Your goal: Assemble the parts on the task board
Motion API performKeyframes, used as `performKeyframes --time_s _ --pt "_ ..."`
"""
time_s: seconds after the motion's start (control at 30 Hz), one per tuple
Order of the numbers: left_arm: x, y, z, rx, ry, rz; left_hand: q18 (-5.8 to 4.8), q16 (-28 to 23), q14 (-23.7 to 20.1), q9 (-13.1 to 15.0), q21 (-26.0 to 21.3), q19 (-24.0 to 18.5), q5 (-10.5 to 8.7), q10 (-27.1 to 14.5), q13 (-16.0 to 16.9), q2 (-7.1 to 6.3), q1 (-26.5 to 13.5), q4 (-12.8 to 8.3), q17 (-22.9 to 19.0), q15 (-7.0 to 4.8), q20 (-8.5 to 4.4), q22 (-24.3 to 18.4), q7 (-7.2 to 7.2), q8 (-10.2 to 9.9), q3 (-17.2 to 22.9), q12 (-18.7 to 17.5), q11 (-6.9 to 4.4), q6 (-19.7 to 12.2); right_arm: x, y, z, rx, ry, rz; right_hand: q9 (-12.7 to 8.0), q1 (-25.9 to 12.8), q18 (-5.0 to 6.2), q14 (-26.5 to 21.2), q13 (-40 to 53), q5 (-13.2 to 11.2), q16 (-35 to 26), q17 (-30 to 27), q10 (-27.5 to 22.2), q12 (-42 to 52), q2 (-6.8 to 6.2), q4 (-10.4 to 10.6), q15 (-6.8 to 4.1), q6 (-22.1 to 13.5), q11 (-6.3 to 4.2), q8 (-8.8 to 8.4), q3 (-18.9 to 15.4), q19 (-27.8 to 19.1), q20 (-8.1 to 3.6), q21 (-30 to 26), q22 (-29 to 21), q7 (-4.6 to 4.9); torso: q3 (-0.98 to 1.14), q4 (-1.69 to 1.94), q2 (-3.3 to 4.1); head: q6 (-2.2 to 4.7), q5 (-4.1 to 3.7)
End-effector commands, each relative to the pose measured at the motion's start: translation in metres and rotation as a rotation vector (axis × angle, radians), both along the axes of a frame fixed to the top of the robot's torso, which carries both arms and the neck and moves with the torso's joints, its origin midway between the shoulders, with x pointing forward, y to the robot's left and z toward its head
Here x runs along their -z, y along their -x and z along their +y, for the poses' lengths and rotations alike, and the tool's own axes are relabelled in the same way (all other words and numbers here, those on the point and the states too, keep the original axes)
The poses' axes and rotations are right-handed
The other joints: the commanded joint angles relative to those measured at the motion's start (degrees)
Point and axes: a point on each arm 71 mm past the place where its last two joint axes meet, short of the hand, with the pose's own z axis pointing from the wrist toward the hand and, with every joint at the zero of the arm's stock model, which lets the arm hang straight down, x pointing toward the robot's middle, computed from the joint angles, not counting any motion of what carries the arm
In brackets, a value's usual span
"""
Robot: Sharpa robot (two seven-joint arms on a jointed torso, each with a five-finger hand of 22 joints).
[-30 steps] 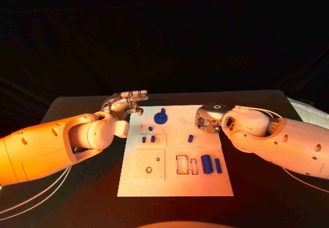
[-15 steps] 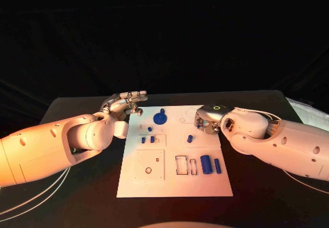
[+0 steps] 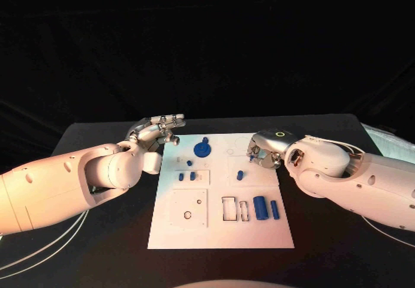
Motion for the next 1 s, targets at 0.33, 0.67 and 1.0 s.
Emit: performKeyframes --time_s 0.33,0.67,1.0 --pt "-0.001 -0.001 -0.002 0.026 0.023 -0.009 1.85 -4.98 -6.9 -0.06 -7.12 -5.78 0.44 -1.51 -0.02 -0.11 0.28 -0.92 -5.47 0.67 0.33 -3.91 0.47 0.01 -0.34 1.31 0.53 -1.05 -0.016 0.018 0.018 -0.045 -0.113 0.016 0.13 -0.8 -0.78 1.92 -0.03 0.01 0.49 0.39 0.1 -0.53 -0.19 0.18 -0.12 0.19 0.23 0.16 -0.35 0.52 0.11 0.53 0.35 -0.12 -0.05 0.1 0.08 0.05 0.16" --pt "0.002 -0.002 -0.008 0.056 0.031 0.005 0.14 -21.52 -25.62 -0.13 -17.63 -23.88 0.52 -7.48 -1.76 0.66 -0.5 -1.06 -15.06 5.6 3.42 -8.76 2.22 -0.1 -1.21 1.59 3.26 -3.0 -0.021 0.033 0.057 -0.149 -0.177 0.04 0.17 -0.6 -0.79 1.93 -0.08 0.36 0.6 0.39 -0.08 -0.96 -0.13 -0.18 -0.1 -0.13 0.32 -0.07 -0.08 0.56 0.1 0.62 0.45 0.05 -0.22 0.23 0.06 -0.02 0.5" --pt "0.003 -0.002 -0.01 0.063 0.034 0.006 1.64 -36.83 -22.35 -0.05 -27.57 -27.49 0.54 -11.1 -2.23 1.13 -0.64 -1.43 -25.45 7.48 7.53 -20.49 2.67 0.83 -2.12 1.98 4.41 -4.57 -0.015 0.037 0.083 -0.208 -0.194 0.083 0.2 -0.52 -0.79 1.95 -0.09 0.64 0.72 0.46 -0.14 -1.19 -0.03 -0.39 -0.04 -0.27 0.39 -0.17 0.07 0.54 0.12 0.65 0.46 0.17 -0.11 0.09 0.15 -0.53 1.93"
